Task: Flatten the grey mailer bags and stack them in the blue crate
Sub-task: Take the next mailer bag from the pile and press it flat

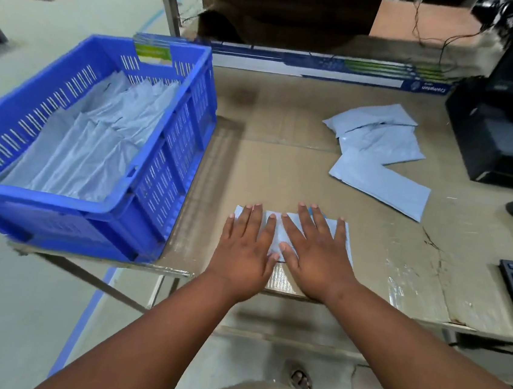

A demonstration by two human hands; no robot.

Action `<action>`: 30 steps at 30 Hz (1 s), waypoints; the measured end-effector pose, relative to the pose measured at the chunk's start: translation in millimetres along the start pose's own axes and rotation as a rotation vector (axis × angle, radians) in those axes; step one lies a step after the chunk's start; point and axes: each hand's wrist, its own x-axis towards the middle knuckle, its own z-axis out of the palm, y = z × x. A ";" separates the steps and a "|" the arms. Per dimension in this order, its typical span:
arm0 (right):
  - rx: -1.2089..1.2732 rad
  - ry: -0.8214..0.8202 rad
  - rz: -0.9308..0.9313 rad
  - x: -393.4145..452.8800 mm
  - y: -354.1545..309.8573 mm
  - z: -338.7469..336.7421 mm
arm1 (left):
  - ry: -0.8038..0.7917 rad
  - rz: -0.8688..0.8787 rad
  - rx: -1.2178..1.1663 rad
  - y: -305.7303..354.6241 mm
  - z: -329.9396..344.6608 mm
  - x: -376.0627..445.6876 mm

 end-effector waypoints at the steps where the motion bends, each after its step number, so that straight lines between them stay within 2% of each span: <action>1: -0.015 0.013 -0.018 -2.9 -3.1 -2.3 | -0.005 -0.001 0.008 0.2 -2.9 -7.3; 5: 0.014 0.042 -0.095 -24.1 -20.5 7.5 | -0.027 -0.021 0.025 -12.2 -0.7 -33.4; 11: 0.019 -0.104 -0.057 -22.2 -23.1 17.4 | -0.054 -0.012 0.035 -22.6 13.8 -39.8; 16: 0.048 -0.151 -0.071 -20.7 -20.0 9.5 | -0.121 -0.015 0.025 -16.9 2.8 -36.5; 22: 0.083 -0.082 -0.095 -29.3 -13.7 6.7 | -0.206 -0.071 0.157 8.2 -23.8 -27.7; 24: 0.086 -0.026 -0.066 -36.5 -7.3 8.8 | -0.160 -0.021 0.157 16.4 -25.9 -21.5; 26: 0.099 0.026 0.003 -42.6 4.1 10.0 | -0.097 0.105 0.118 22.8 -22.7 -12.9; 28: 0.085 0.013 0.072 -49.8 17.2 11.6 | -0.065 0.218 0.081 30.7 -11.6 -5.3; 30: 0.082 -0.045 0.111 -55.2 25.0 15.7 | -0.059 0.236 0.043 37.5 1.2 -1.2</action>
